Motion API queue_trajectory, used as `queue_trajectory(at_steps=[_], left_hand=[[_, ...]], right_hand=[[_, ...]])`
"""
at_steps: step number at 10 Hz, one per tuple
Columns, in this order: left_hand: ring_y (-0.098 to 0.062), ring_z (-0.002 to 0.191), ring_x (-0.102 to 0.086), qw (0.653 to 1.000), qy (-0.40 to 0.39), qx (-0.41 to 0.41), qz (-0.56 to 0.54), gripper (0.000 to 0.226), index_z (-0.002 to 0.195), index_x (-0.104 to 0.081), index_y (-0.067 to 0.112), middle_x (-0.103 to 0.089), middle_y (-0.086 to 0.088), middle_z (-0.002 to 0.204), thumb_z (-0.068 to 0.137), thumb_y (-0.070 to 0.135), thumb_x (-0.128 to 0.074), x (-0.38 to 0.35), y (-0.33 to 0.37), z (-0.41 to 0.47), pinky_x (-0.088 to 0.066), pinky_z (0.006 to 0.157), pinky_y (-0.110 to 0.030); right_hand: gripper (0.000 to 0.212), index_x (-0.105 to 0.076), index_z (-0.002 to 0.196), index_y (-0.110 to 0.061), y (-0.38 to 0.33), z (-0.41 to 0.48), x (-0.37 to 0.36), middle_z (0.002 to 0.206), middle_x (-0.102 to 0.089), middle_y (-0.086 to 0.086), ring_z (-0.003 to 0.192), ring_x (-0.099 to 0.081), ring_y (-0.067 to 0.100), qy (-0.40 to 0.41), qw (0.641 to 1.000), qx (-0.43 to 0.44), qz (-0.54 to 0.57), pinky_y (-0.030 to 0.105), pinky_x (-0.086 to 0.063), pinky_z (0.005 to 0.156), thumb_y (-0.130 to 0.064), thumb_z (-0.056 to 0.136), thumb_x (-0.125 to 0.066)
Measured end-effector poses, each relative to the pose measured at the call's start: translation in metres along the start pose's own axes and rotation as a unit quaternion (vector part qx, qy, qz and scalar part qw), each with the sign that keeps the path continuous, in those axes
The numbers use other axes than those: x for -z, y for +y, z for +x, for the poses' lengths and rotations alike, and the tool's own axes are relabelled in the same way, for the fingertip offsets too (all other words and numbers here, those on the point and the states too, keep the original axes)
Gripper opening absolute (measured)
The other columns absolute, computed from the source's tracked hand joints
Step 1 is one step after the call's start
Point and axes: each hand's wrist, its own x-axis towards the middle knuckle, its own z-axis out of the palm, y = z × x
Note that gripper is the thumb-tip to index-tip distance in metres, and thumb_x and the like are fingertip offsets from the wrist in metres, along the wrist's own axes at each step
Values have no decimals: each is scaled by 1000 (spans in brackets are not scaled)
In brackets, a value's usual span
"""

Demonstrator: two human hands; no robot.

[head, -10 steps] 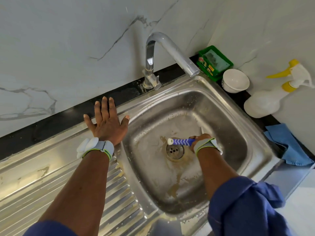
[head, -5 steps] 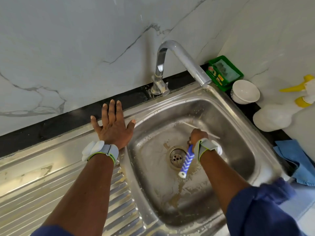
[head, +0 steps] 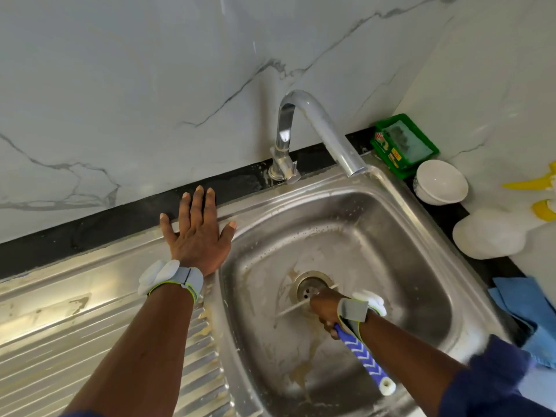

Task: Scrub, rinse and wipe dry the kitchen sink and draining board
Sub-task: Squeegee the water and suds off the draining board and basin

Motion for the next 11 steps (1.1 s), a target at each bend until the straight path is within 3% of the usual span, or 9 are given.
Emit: queue_trajectory(at_steps=[1,2,3,6,7,8,9,10,11], left_hand=[[-13,157,16,1000,4,11,7,78,164,6,33,12,11,172,102,65,-26,-2,-1,-2,15,122,-59],[-13,157,17,1000,-1,16,18,77,164,8,34,14,11,172,102,66,-23,-4,0,-1,16,121,-58],[-13,157,17,999,1,19,29,76,164,9,34,14,12,172,102,67,-21,-4,-1,0,15,122,-58],[-14,158,11,999,5,30,32,76,164,3,35,8,11,172,101,67,-25,0,5,-4,10,123,-59],[-13,158,12,999,-16,31,26,76,164,4,36,9,12,172,101,68,-23,7,8,-6,10,124,-58],[-11,158,13,997,-55,45,22,75,164,2,36,11,14,172,101,69,-21,19,12,-3,9,124,-59],[-20,158,-15,996,-44,81,0,68,161,-26,32,-17,4,171,102,67,-24,39,34,-2,-8,123,-62],[-28,139,-50,998,22,41,-36,59,150,-46,29,-53,-1,152,102,62,-36,50,61,-6,-33,116,-55],[-24,111,-68,982,70,-62,-165,56,147,-49,27,-73,6,117,98,55,-53,67,108,-13,-53,93,-39]], right_hand=[[42,-60,121,8,2,27,52,123,-64,26,108,-64,39,166,986,-20,3,37,-52,90,-21,107,-33],[48,-60,128,5,4,53,81,131,-61,26,119,-61,39,215,976,-32,34,40,-48,101,-30,106,-34],[41,-49,137,9,-19,71,76,143,-51,27,133,-50,37,189,981,-29,-15,38,-39,107,-15,106,-38],[43,-52,138,0,2,40,-27,147,-51,17,138,-46,30,73,987,63,-130,30,-33,110,-27,108,-36],[41,-41,145,-2,23,19,-9,149,-47,18,135,-48,32,-20,993,79,-88,32,-40,100,-20,110,-30],[42,-40,146,-18,33,-3,11,136,-60,17,110,-62,31,-7,998,28,47,35,-47,88,-29,106,-35],[38,-39,130,-31,38,-55,34,97,-73,14,61,-67,33,-52,988,111,89,42,-59,63,-24,93,-45],[36,-44,119,-26,35,-73,43,104,-68,12,56,-66,35,-72,976,141,152,40,-55,55,-19,85,-54],[35,-49,120,-34,20,-91,66,97,-74,4,46,-58,12,49,953,237,183,23,-42,43,-26,89,-61]])
